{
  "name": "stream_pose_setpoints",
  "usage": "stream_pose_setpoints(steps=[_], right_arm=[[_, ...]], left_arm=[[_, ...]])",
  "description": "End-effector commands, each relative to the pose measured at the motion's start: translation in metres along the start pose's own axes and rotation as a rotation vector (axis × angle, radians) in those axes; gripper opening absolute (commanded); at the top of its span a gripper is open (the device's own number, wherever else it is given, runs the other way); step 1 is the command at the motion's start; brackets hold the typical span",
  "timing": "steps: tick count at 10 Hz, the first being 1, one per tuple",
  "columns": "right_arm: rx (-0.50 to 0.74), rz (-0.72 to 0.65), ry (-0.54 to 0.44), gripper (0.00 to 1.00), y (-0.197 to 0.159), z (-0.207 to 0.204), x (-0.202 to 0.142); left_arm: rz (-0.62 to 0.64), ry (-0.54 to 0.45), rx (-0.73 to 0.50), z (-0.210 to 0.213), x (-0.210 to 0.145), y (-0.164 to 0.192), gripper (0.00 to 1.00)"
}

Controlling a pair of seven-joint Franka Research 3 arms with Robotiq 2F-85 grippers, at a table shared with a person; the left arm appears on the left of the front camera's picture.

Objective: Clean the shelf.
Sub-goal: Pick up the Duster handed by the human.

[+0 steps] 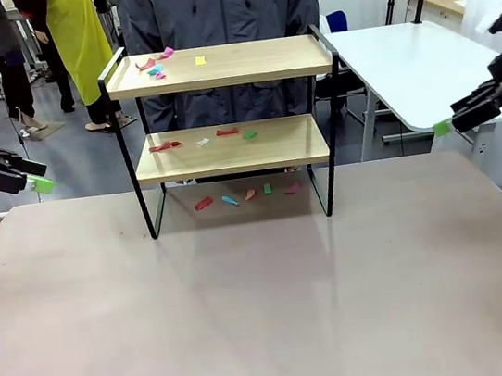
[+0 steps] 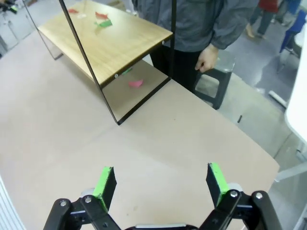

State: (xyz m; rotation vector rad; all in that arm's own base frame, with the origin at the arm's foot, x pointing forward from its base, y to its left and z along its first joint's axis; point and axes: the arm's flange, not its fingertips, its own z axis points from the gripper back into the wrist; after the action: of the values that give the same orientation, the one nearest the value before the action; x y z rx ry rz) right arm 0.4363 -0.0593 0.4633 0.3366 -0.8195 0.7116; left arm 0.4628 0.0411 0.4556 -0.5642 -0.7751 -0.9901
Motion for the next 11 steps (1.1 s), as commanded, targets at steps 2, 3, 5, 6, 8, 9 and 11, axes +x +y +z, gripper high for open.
stream_pose_setpoints(steps=[2, 3, 5, 6, 8, 9, 11], right_arm=[[0.0, 0.0, 0.0, 1.0, 0.0, 0.0, 0.0], [0.0, 0.0, 0.0, 1.0, 0.0, 0.0, 0.0], [0.0, 0.0, 0.0, 1.0, 0.0, 0.0, 0.0], [0.0, 0.0, 0.0, 1.0, 0.0, 0.0, 0.0], [-0.006, -0.007, 0.005, 1.0, 0.001, -0.001, 0.002], [-0.003, -0.026, -0.033, 1.0, -0.027, -0.002, -0.002], [0.032, 0.039, -0.124, 1.0, -0.071, -0.008, -0.013]], left_arm=[[0.0, 0.0, 0.0, 0.0, 0.0, 0.0, 1.0], [0.0, 0.0, 0.0, 0.0, 0.0, 0.0, 1.0], [0.0, 0.0, 0.0, 0.0, 0.0, 0.0, 1.0], [0.0, 0.0, 0.0, 0.0, 0.0, 0.0, 1.0], [-0.005, 0.022, 0.008, 0.0, 0.001, 0.004, 1.0], [0.002, -0.027, 0.019, 0.001, -0.001, 0.03, 1.0], [-0.07, -0.092, -0.035, -0.004, -0.01, 0.06, 1.0]])
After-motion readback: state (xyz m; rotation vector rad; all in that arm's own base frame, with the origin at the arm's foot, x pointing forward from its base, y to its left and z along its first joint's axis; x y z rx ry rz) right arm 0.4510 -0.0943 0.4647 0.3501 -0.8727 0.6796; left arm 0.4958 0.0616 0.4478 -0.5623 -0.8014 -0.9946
